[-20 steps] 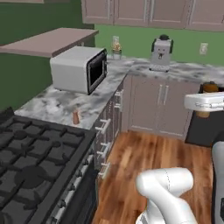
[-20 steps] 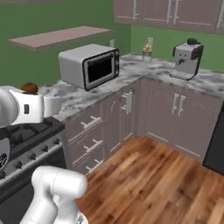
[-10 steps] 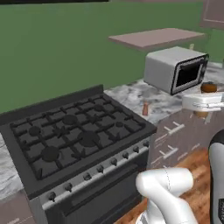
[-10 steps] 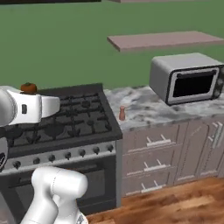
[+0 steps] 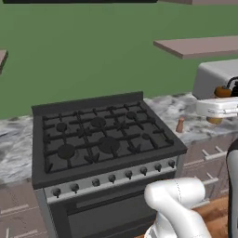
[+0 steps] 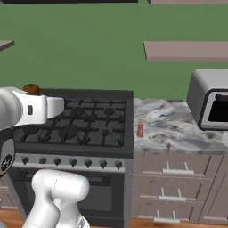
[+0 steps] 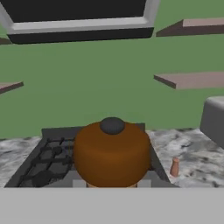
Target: Take 2 condiments from the cabinet and move them on the counter near the stove.Make sure the condiments are lined up with each other, next to each other.
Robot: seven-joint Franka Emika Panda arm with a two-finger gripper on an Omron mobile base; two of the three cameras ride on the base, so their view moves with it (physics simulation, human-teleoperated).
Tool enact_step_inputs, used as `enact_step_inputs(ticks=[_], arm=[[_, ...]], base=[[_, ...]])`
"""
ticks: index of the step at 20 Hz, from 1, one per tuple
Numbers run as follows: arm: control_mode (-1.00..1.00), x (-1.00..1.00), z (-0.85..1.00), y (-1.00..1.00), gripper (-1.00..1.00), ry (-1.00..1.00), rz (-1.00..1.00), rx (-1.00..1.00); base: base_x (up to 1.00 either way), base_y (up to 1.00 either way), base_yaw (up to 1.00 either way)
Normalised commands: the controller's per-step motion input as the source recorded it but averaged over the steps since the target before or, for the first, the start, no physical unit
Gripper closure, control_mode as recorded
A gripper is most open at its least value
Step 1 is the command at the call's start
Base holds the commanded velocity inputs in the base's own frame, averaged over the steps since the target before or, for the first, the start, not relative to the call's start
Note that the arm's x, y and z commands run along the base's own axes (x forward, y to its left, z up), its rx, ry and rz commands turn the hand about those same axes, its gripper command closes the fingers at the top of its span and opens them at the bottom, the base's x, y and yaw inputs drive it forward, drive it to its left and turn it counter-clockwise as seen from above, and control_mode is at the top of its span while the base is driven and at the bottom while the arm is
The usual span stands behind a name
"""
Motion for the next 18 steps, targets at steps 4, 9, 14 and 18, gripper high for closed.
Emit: enact_step_inputs(ticks=[4, 9, 14, 18], arm=[[1.00, 0.00, 0.00, 0.00, 1.00, 0.00, 0.00, 0.00], [1.00, 0.00, 0.00, 0.00, 1.00, 0.00, 0.00, 0.00], [1.00, 0.00, 0.00, 0.00, 1.00, 0.00, 0.00, 0.00], [1.00, 0.00, 0.00, 0.00, 1.00, 0.00, 0.00, 0.00]], base=[[0.00, -0.63, 0.01], [0.05, 0.13, 0.01], [0.37, 0.41, 0.08], [0.83, 0.04, 0.08]])
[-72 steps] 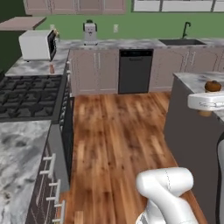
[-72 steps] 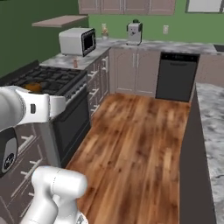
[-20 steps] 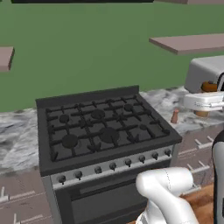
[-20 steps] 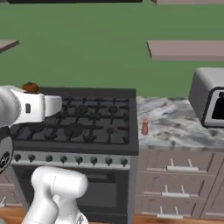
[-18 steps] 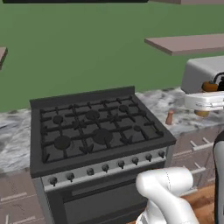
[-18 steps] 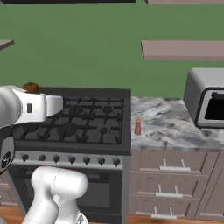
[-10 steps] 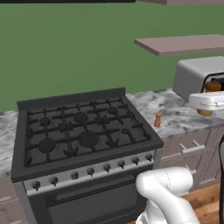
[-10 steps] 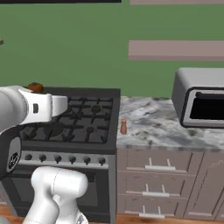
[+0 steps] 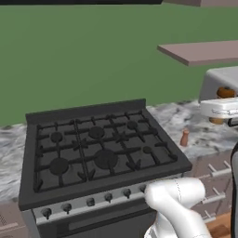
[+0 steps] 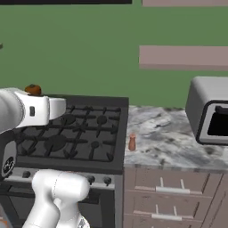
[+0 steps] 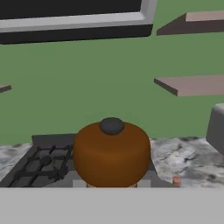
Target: Take 2 condiments from the cabinet and move them on the counter near the stove.Make sure the condiments are lined up with each other, next to each other.
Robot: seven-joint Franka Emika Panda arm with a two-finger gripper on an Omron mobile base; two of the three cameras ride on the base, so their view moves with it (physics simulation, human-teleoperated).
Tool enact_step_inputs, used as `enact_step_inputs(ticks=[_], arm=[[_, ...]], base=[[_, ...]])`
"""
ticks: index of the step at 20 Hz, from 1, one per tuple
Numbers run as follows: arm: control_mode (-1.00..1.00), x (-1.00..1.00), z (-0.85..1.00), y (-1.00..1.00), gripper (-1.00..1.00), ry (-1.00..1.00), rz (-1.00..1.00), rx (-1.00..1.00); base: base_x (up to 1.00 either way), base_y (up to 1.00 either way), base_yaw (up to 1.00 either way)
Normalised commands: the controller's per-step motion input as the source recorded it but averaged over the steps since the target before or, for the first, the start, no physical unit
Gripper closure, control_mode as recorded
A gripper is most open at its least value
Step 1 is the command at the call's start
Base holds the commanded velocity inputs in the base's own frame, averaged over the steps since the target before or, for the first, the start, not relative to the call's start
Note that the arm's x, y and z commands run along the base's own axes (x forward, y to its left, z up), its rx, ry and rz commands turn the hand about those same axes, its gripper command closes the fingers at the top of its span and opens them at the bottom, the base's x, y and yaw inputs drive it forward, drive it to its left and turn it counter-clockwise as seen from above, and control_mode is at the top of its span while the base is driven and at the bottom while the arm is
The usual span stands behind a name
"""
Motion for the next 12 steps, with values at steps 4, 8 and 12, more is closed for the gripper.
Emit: enact_step_inputs(ticks=[4, 8, 12], arm=[[1.00, 0.00, 0.00, 0.00, 1.00, 0.00, 0.00, 0.00], [1.00, 0.00, 0.00, 0.00, 1.00, 0.00, 0.00, 0.00], [1.00, 0.00, 0.00, 0.00, 1.00, 0.00, 0.00, 0.00]], base=[[0.94, 0.00, 0.06], [0.66, -0.16, 0.01], [0.48, -0.18, 0.00]])
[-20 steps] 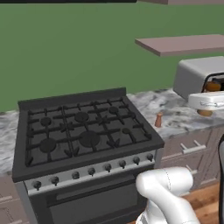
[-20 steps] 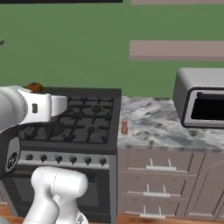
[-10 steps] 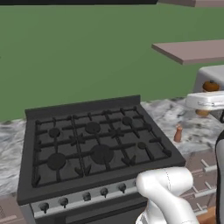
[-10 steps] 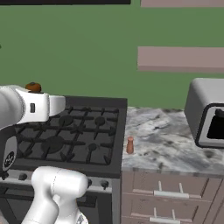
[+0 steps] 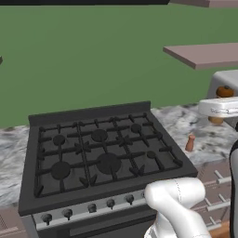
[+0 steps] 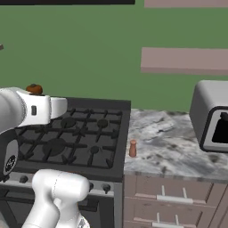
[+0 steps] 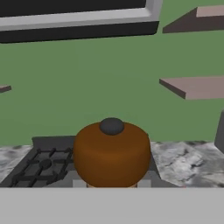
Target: Take 2 condiments from the cabinet and move them on the counter near the stove.Make sure the condiments are lined up with each other, next to each other.
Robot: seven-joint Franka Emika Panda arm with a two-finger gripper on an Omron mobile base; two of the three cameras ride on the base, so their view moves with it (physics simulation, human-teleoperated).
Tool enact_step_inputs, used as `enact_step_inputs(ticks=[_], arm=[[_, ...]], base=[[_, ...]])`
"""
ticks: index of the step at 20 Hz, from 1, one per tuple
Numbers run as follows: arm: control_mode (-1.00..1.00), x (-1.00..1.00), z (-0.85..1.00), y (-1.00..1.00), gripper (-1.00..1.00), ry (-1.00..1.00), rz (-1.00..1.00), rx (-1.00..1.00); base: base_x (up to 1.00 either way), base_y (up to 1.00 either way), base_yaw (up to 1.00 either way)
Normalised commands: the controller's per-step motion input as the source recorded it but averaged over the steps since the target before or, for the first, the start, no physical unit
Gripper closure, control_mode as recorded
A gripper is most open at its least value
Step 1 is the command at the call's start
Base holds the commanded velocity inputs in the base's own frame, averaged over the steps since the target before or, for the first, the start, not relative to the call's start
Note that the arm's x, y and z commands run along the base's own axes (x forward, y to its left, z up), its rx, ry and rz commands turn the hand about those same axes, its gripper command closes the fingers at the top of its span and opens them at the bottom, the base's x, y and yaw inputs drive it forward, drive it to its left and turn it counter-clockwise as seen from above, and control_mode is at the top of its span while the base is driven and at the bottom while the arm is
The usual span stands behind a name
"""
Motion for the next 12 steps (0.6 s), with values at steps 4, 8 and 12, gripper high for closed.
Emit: enact_step_inputs(ticks=[4, 8, 12], arm=[[1.00, 0.00, 0.00, 0.00, 1.00, 0.00, 0.00, 0.00], [1.00, 0.00, 0.00, 0.00, 1.00, 0.00, 0.00, 0.00], [1.00, 0.00, 0.00, 0.00, 1.00, 0.00, 0.00, 0.00]], base=[[0.08, -0.11, 0.00], [0.05, 0.00, 0.00], [0.16, -0.16, 0.02]])
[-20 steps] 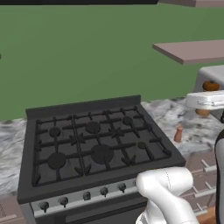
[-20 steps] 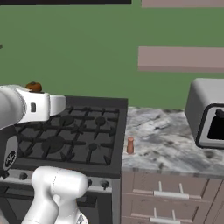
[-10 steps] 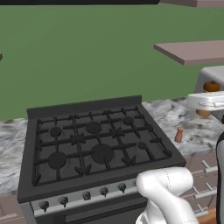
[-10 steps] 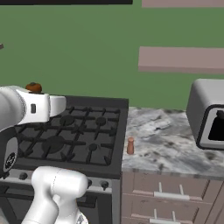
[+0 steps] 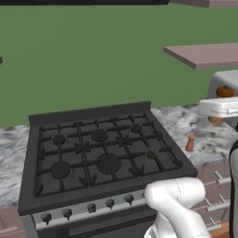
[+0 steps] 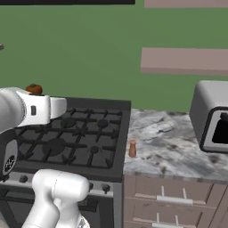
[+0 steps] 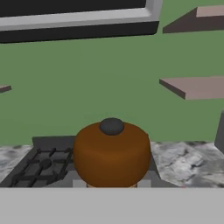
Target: Take 2 condiments from the cabinet and move them on the counter near the stove.Make sure the condiments are lined up with each other, next to each other.
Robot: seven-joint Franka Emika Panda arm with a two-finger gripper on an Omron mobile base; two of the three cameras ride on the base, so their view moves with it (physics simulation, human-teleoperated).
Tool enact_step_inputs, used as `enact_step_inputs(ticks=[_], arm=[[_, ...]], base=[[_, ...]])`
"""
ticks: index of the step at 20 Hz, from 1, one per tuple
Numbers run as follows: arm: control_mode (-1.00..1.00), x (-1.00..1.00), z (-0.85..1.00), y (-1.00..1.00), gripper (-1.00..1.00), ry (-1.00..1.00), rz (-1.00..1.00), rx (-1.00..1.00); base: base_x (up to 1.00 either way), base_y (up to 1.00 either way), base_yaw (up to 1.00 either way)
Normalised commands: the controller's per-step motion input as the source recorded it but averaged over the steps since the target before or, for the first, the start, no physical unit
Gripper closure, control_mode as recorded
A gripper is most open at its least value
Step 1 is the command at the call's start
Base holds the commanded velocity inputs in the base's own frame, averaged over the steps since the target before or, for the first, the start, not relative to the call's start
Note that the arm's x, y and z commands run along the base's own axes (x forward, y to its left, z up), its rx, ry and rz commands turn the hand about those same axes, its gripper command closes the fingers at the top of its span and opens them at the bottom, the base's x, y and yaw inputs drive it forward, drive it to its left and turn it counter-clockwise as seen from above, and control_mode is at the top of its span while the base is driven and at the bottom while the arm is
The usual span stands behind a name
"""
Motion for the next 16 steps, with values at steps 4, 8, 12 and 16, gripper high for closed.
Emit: enact_step_inputs(ticks=[4, 8, 12, 16], arm=[[-1.00, 0.08, -0.33, -0.68, 1.00, 0.08, 0.14, -0.01], [-1.00, 0.23, -0.50, -0.83, 1.00, 0.15, 0.26, -0.02], [-1.00, 0.16, -0.56, -0.61, 1.00, 0.09, 0.29, -0.01], [-1.00, 0.52, -0.57, -0.47, 1.00, 0.05, 0.14, -0.01]], base=[[0.02, -0.19, 0.03], [0.00, 0.00, 0.00], [0.00, 0.00, 0.00], [0.00, 0.00, 0.00]])
